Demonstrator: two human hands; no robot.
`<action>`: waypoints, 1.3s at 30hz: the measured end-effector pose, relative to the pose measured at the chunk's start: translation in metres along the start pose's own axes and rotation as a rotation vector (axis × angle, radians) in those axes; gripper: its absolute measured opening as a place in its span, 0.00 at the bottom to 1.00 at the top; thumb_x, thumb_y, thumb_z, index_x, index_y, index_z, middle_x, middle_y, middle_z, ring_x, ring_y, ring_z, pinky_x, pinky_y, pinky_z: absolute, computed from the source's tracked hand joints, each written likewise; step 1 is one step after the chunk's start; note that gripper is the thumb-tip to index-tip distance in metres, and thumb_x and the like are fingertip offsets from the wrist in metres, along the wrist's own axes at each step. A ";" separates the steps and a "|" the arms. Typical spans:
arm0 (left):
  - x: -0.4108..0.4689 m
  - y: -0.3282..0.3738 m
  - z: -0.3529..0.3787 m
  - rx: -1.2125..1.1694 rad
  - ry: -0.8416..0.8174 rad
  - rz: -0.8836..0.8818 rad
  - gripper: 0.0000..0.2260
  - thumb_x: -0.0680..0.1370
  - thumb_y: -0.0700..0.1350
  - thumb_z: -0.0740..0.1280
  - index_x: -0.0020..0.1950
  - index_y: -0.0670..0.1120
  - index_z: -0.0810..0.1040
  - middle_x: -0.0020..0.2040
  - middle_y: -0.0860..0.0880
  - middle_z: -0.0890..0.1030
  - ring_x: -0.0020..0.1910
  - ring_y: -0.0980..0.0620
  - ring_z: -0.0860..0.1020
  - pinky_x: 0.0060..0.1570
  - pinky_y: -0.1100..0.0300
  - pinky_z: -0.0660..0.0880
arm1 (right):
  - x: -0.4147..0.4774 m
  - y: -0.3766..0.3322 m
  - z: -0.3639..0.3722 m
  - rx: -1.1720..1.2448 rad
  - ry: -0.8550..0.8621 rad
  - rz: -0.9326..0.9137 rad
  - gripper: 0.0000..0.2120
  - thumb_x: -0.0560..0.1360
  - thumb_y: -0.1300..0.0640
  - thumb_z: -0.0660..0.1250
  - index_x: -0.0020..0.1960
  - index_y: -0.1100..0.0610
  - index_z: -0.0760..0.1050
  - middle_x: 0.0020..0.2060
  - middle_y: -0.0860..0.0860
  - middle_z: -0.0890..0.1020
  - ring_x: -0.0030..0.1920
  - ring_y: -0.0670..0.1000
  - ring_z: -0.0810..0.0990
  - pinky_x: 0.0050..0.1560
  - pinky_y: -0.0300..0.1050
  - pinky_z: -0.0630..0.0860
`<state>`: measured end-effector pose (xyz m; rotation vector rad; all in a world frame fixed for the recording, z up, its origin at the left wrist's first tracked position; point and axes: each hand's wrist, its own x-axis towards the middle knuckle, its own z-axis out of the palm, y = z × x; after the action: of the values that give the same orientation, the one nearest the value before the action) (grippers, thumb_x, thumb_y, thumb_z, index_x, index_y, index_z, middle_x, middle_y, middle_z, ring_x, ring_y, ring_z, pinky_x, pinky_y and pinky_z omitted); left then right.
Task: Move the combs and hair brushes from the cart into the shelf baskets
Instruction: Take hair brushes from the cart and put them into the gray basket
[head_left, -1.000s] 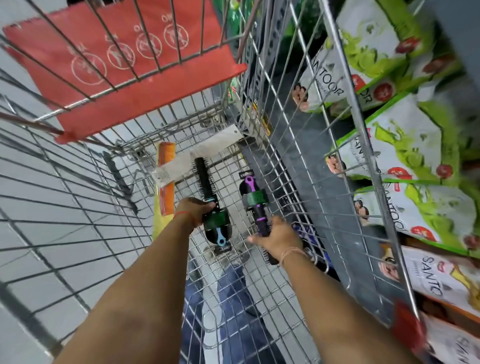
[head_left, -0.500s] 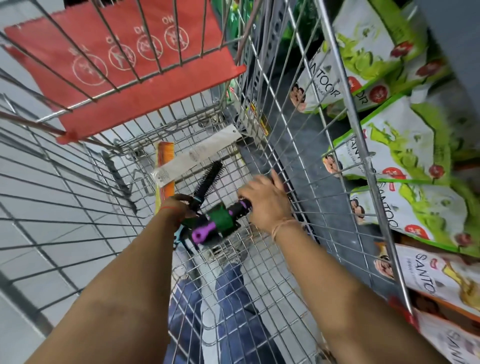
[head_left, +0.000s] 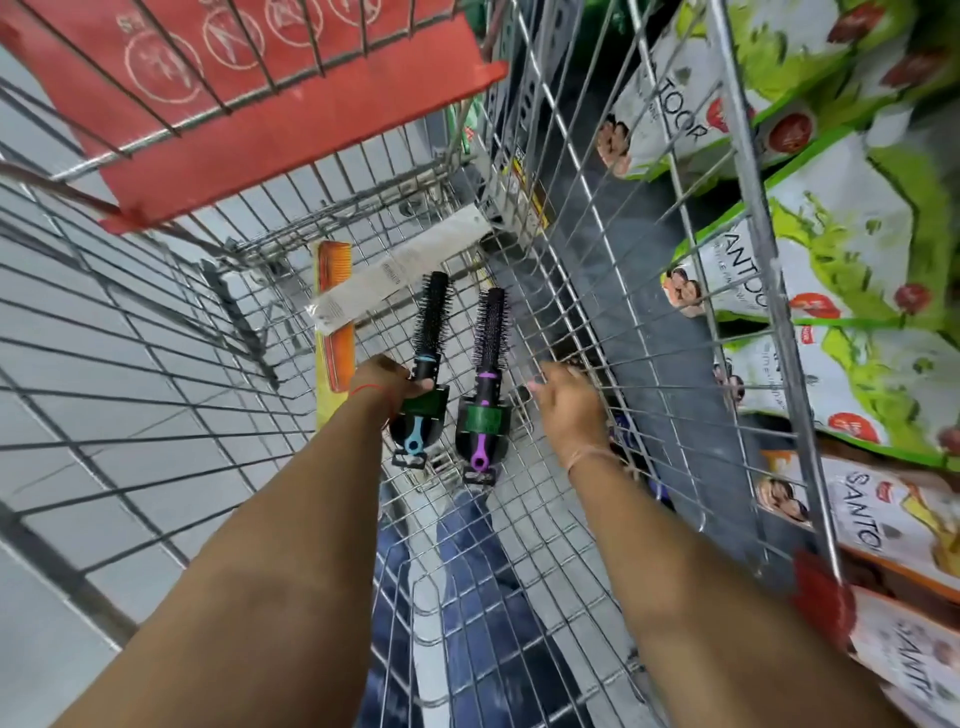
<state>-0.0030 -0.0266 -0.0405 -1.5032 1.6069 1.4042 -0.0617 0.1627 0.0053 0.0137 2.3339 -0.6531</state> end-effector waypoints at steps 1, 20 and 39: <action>-0.001 0.000 0.001 0.056 0.013 -0.006 0.24 0.68 0.41 0.75 0.61 0.35 0.74 0.62 0.37 0.78 0.57 0.42 0.79 0.59 0.54 0.77 | -0.004 0.002 0.007 -0.031 0.000 0.027 0.19 0.76 0.51 0.62 0.64 0.58 0.71 0.61 0.57 0.76 0.61 0.60 0.75 0.61 0.48 0.74; -0.074 0.024 -0.022 -0.265 -0.405 0.190 0.18 0.71 0.19 0.58 0.47 0.37 0.80 0.22 0.51 0.82 0.33 0.52 0.84 0.23 0.69 0.77 | -0.044 -0.013 0.013 0.674 0.033 0.144 0.22 0.63 0.73 0.73 0.56 0.65 0.73 0.57 0.63 0.80 0.52 0.55 0.78 0.49 0.48 0.80; -0.475 0.224 0.019 0.339 -0.919 1.063 0.10 0.75 0.32 0.64 0.40 0.46 0.76 0.22 0.55 0.82 0.22 0.62 0.80 0.26 0.70 0.78 | -0.340 -0.049 -0.288 1.143 1.076 -0.408 0.11 0.65 0.73 0.71 0.38 0.59 0.76 0.22 0.41 0.81 0.25 0.35 0.77 0.28 0.28 0.73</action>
<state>-0.1005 0.1401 0.4485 0.3517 1.8386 1.7658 0.0030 0.3088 0.4241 0.5242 2.4736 -2.6005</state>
